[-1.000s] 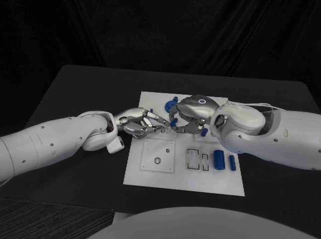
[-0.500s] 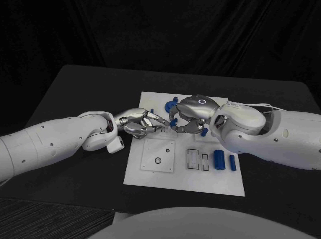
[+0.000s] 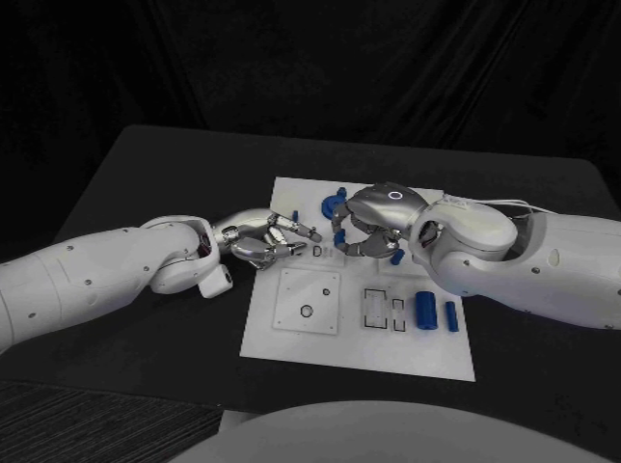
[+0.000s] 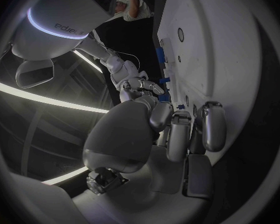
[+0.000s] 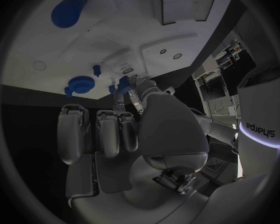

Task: Assemble the parts on the task board

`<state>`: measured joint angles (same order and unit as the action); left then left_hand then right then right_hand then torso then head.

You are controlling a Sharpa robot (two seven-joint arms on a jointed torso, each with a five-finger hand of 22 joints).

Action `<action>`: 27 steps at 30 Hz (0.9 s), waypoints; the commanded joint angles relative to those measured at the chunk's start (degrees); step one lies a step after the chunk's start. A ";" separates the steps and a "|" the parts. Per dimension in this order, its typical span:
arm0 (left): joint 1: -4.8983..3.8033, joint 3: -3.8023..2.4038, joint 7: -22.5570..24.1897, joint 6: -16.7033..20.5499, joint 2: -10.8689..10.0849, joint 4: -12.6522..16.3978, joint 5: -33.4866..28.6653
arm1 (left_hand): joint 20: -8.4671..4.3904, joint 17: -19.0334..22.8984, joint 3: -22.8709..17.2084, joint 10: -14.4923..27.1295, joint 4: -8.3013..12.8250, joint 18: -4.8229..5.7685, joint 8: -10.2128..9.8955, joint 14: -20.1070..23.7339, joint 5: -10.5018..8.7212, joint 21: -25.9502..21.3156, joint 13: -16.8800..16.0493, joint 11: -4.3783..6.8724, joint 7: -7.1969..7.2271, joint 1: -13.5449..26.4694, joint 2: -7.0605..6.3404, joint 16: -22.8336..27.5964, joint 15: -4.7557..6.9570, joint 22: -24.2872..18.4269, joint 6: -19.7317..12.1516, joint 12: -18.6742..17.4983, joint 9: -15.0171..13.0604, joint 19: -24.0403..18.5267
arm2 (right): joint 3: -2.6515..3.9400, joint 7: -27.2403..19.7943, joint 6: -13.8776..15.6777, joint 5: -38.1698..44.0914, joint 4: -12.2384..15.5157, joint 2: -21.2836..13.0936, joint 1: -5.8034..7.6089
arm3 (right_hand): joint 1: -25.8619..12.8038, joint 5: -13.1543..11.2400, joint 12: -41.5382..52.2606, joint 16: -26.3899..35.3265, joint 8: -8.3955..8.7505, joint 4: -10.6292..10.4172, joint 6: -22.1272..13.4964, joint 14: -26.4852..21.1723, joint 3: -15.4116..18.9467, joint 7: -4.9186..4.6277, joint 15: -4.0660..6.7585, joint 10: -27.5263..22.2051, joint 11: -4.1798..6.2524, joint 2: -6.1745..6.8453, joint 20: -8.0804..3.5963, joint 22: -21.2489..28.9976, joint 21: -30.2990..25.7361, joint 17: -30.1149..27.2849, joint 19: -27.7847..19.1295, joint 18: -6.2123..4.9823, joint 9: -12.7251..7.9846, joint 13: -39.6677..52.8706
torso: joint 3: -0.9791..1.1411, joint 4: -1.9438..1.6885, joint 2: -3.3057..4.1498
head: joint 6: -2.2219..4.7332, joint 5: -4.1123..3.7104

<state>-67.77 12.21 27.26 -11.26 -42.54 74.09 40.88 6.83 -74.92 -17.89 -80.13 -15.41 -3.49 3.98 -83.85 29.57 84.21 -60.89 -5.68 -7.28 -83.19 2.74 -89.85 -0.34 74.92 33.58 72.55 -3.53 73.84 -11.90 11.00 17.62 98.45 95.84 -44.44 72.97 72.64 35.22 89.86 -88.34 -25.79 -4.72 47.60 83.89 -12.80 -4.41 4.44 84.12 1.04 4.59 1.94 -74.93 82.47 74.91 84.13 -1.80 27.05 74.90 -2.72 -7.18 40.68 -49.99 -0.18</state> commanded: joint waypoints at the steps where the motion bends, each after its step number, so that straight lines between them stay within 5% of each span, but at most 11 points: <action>1: 0.02 -0.04 1.59 2.46 -1.02 1.10 -0.20 | -0.10 -15.08 -0.14 -9.87 -0.12 -0.58 0.03 -6.15 -0.37 -0.23 -29.11 2.86 -0.17 0.56 0.08 -0.15 -0.06 0.26 1.01 17.45 -0.16 -0.40 | 0.03 1.18 -1.46 1.25 -0.25 0.14 -0.04 | 0.44 0.03 0.14 0.32 -0.24 0.04 0.94 5.22 -0.31 0.35 -0.07 5.88 -0.33 -0.28 -0.10 -12.52 -0.15 10.66 2.28 -0.11 0.12 15.10 | -0.01 -0.02 -0.01 | -0.01 0.10; 14: -1.38 -0.06 6.64 9.90 -7.76 7.21 -0.20 | 0.11 -15.08 0.19 -9.87 -0.04 -1.08 -0.33 -6.15 -0.52 -1.31 -29.11 2.91 0.06 1.02 -0.44 -0.15 -0.16 -1.40 0.00 17.45 -0.06 -2.43 | 0.04 3.66 -8.28 4.59 -2.16 1.04 0.02 | 0.47 -0.34 0.14 0.24 -0.16 0.22 0.81 5.25 -0.38 0.29 -0.10 5.88 -0.32 -0.19 -0.04 -12.50 -0.21 10.82 2.25 -0.13 0.13 15.10 | 0.02 -0.28 -0.30 | -0.01 0.36; 27: -1.82 -0.05 8.94 12.10 -9.04 7.95 -0.20 | 0.05 -15.08 0.38 -6.42 0.03 -1.46 0.28 -6.15 -0.38 -2.68 -26.13 2.91 -0.09 1.00 -0.68 -0.15 -0.08 -2.79 3.01 16.05 -0.49 -4.13 | 0.04 3.87 -9.74 4.79 -3.37 2.21 0.00 | 0.44 -0.49 0.14 0.26 -0.11 0.25 0.75 5.24 -0.41 0.29 -0.09 5.88 -0.31 -0.19 -0.02 -12.44 -0.39 10.78 2.16 -0.18 0.13 15.10 | -0.14 -0.33 -0.06 | -0.01 0.17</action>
<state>-69.42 12.20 33.85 -0.56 -51.68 81.94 40.89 6.87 -74.91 -17.89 -80.13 -15.41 -4.42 3.99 -83.86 29.33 81.84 -60.89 -5.67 -7.38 -82.56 2.12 -89.85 -0.36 72.18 36.37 72.56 -3.94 70.13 -11.89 13.57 9.18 102.37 92.48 -42.31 72.97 72.79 34.95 89.86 -88.34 -25.72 -4.50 47.80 83.89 -12.88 -4.60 4.44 84.12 1.04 4.46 1.94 -74.91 82.47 74.90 84.13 -1.80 27.11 74.90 -2.84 -7.50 40.55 -49.99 0.06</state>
